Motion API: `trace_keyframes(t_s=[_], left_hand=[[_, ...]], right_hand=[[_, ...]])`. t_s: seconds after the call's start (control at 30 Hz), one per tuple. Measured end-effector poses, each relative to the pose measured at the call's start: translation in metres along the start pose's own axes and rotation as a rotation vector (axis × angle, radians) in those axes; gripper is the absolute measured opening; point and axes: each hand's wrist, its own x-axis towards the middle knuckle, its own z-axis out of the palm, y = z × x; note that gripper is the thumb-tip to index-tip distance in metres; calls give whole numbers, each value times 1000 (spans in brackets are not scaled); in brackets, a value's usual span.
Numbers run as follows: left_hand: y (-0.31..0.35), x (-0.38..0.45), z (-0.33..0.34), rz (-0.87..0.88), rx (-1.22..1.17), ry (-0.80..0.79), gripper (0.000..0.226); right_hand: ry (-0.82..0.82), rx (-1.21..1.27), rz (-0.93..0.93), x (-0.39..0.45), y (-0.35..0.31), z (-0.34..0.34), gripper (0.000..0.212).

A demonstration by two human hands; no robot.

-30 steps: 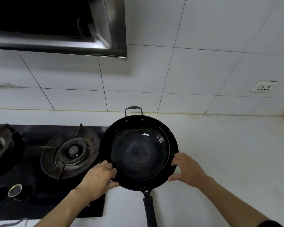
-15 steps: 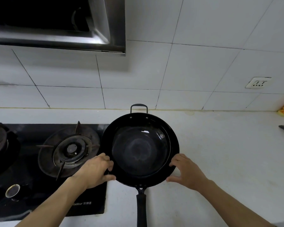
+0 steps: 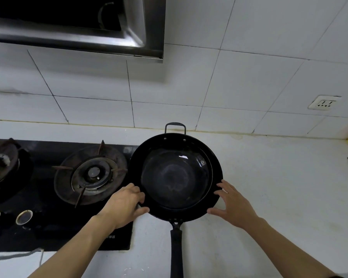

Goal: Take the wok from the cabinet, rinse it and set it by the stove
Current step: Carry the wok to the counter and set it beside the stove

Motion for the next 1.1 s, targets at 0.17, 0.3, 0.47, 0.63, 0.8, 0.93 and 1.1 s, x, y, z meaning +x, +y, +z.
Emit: trace_keyframes(t_s=[0.17,0.3,0.47,0.63,0.8,0.93,1.1], left_hand=[[7,-10,0,-23,16,-47,46],[19,-23,0,-63,43,-80,44],[41,-40,0,-164,59,-110,41],[62,-59,6,-279,72,-106,35],[89,-63,7,-373,56,-61,35],[134,-66,9,-464,-5,155,35],[190,-82,24,-664,-126,84,52]], right_hand=[[4,-1,-32,-2,2,-4,105],[43,3,-102,-10,9,2,109],[56,-22,-184,-22,19,13,100],[74,-36,-257,-34,25,19,95],[74,-25,-278,-39,31,22,82],[103,-29,-310,-39,28,20,61],[55,-48,-437,-41,16,25,51]])
